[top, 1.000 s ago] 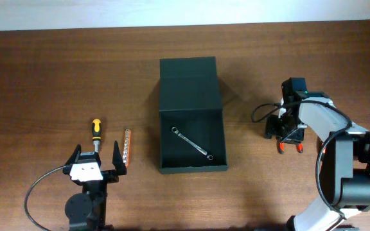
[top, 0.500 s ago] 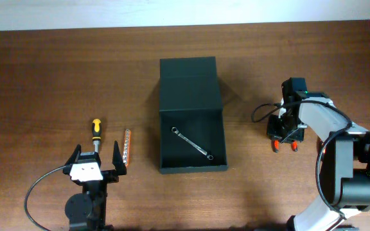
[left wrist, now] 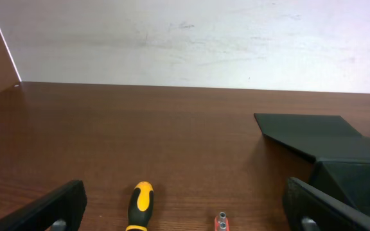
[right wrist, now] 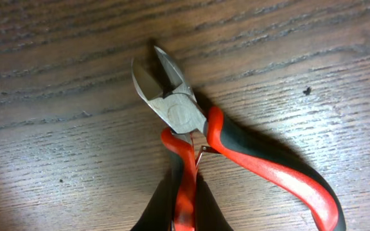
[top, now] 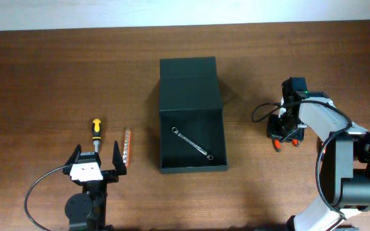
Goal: Pack container
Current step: 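Lower the right gripper and grasp the red cutters by the head, then lift the cutters and carry them left over the green box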
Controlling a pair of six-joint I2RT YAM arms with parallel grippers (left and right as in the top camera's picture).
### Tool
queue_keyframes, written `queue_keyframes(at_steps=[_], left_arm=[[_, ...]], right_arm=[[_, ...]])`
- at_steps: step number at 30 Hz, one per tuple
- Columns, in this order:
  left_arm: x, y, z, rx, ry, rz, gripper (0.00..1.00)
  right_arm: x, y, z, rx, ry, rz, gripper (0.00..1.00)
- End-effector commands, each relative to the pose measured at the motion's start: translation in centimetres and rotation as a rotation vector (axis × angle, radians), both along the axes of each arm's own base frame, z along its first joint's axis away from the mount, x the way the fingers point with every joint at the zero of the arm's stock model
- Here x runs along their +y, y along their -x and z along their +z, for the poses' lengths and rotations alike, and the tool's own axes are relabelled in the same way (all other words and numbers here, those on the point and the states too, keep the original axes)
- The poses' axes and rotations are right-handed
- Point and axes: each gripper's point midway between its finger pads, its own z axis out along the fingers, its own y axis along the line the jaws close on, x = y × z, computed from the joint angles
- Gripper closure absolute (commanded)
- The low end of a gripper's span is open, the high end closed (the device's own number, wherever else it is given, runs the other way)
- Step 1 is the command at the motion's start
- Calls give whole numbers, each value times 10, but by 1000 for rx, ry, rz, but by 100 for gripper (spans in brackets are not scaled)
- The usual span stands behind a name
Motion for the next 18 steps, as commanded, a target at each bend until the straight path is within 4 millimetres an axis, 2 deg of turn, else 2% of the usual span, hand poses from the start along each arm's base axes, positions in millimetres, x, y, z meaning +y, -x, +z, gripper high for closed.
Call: queue_keyframes(at_steps=[1, 6, 12, 15, 18], left_arm=[[0, 0, -1, -3, -12, -4, 1], [0, 0, -1, -3, -12, -4, 1], [0, 0, -1, -3, -12, -4, 1], [0, 0, -1, -3, -12, -4, 1], [0, 0, -1, -3, -12, -4, 1]], right_arm=[[7, -4, -2, -8, -33, 20, 96], [20, -21, 18, -46, -116, 64, 96], [23, -47, 63, -86, -118, 82, 96], [36, -56, 88, -110, -149, 146, 96], [60, -63, 113, -141, -188, 240, 96]])
